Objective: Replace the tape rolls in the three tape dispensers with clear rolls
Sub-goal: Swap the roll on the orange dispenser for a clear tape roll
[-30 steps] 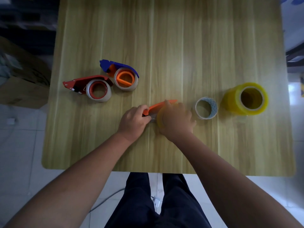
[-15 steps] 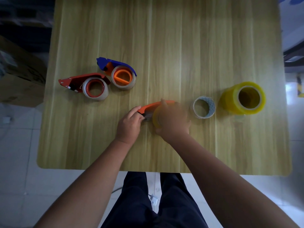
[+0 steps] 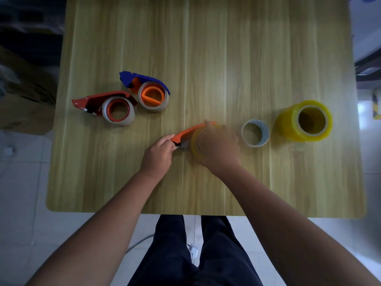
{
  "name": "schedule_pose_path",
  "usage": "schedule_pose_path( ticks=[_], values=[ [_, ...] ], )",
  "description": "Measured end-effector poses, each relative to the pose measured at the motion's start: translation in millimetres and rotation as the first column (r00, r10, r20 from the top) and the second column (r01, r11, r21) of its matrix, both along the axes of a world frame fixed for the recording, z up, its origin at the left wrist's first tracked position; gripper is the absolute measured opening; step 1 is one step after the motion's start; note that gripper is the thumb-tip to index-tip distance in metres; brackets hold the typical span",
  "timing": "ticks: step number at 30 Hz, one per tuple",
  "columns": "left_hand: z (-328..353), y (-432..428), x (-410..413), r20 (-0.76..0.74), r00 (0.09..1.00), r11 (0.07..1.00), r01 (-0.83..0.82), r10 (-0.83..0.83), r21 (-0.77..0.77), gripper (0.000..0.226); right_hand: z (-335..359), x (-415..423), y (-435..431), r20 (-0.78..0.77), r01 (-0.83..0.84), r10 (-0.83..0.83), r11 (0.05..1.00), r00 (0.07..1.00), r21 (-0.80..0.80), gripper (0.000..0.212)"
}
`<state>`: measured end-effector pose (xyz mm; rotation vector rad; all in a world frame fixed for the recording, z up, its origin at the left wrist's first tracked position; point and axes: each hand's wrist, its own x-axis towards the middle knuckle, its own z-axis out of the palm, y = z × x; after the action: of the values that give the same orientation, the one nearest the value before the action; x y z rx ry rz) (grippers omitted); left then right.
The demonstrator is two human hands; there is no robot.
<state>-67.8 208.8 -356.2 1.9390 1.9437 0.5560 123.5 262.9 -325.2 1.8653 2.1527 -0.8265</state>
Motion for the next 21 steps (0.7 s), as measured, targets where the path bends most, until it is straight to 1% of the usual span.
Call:
schedule_pose_path(
  ticks=[4, 6, 10, 12, 13, 16, 18, 19, 21],
  values=[
    [0, -1, 1, -0.025, 1.000, 1.000, -0.006, 0.006, 0.008, 0.017, 0, 4, 1, -0.038, -0.048, 0.049, 0.998, 0.998, 0.030, 0.119],
    [3, 5, 2, -0.030, 0.999, 1.000, -0.010, 0.010, -0.013, 0.015, -1, 6, 2, -0.023, -0.033, 0.033, 0.999, 0.999, 0.013, 0.120],
    [14, 24, -2, -0.052, 0.995, 0.988, -0.091, 0.085, -0.125, 0.013, -1, 7, 3, 0.037, 0.026, -0.025, 0.999, 0.999, -0.042, 0.126],
    [19, 26, -6, -0.003, 0.992, 0.974, -0.124, 0.126, -0.188, 0.015, 1, 9, 3, 0.046, 0.031, -0.027, 0.997, 0.999, -0.073, 0.128],
    [21, 26, -8, 0.022, 0.990, 0.961, -0.128, 0.138, -0.246, 0.019, 1, 10, 3, 0.047, 0.023, -0.019, 0.996, 0.999, -0.084, 0.129],
    [24, 23, -16, 0.008, 0.982, 0.885, -0.164, 0.186, -0.437, 0.041, 4, 18, 7, 0.014, -0.036, 0.037, 0.996, 0.999, -0.083, 0.131],
    [23, 22, -22, 0.004, 0.977, 0.868, -0.189, 0.214, -0.458, 0.041, 6, 23, 15, -0.048, -0.058, 0.054, 0.994, 0.997, -0.091, 0.131],
    [22, 22, -23, 0.026, 0.976, 0.876, -0.181, 0.215, -0.447, 0.041, 6, 25, 19, -0.076, -0.065, 0.058, 0.993, 0.995, -0.097, 0.132],
    [22, 27, -21, 0.149, 0.967, 0.887, -0.123, 0.209, -0.445, 0.052, 5, 26, 29, -0.117, -0.078, 0.064, 0.990, 0.991, -0.121, 0.133]
  ],
)
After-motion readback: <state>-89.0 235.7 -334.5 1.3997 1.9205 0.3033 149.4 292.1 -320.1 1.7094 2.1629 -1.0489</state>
